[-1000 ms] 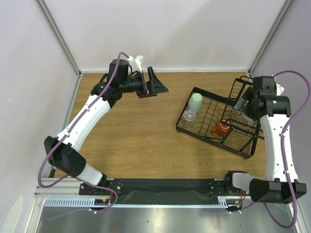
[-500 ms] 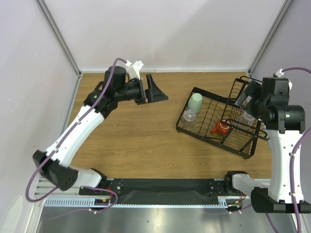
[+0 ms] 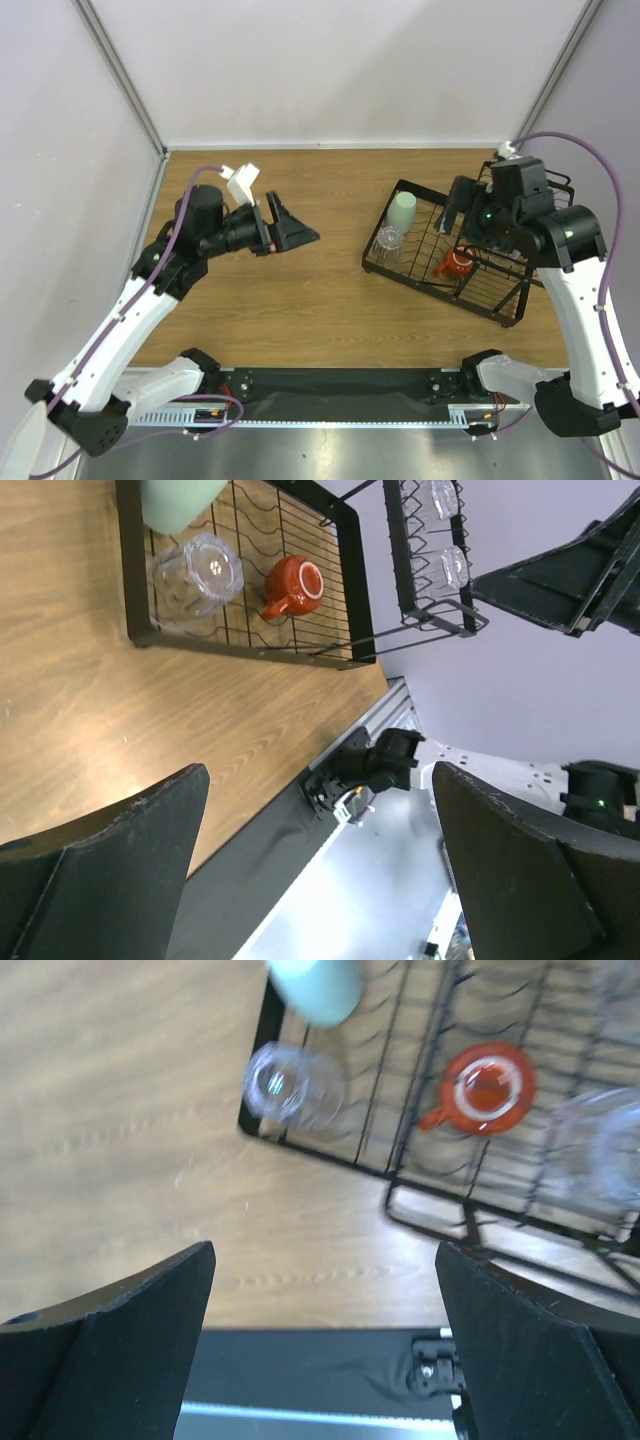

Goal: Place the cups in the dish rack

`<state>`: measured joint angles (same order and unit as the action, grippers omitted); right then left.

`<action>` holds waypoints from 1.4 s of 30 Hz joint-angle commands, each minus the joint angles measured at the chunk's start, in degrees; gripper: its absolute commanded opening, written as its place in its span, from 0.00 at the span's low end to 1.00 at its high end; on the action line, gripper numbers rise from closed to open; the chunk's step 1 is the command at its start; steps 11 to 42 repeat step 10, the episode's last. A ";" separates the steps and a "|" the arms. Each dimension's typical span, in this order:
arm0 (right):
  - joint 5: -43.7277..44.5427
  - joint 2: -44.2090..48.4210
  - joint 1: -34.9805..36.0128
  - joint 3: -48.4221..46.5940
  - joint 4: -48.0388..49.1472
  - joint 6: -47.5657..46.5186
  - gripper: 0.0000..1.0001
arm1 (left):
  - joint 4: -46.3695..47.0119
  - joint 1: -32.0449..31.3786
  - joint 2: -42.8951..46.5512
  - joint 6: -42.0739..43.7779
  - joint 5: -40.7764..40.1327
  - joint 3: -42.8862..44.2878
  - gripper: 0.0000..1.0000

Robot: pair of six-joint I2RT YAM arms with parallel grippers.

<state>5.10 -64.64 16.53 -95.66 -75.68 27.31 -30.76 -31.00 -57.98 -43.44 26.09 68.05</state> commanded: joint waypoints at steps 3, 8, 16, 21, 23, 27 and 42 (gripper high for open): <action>5.53 -0.66 8.51 -2.34 -2.45 4.50 1.00 | 1.14 -0.20 8.65 -5.86 -0.86 -6.52 1.00; 4.48 3.64 9.74 1.60 -1.14 4.60 1.00 | 4.29 -0.20 13.23 -9.64 0.63 -12.41 1.00; 2.47 5.48 9.74 2.66 0.35 4.24 1.00 | 7.02 -0.11 16.12 -11.83 2.03 -15.83 1.00; 2.47 5.48 9.74 2.66 0.35 4.24 1.00 | 7.02 -0.11 16.12 -11.83 2.03 -15.83 1.00; 2.47 5.48 9.74 2.66 0.35 4.24 1.00 | 7.02 -0.11 16.12 -11.83 2.03 -15.83 1.00; 2.47 5.48 9.74 2.66 0.35 4.24 1.00 | 7.02 -0.11 16.12 -11.83 2.03 -15.83 1.00; 2.47 5.48 9.74 2.66 0.35 4.24 1.00 | 7.02 -0.11 16.12 -11.83 2.03 -15.83 1.00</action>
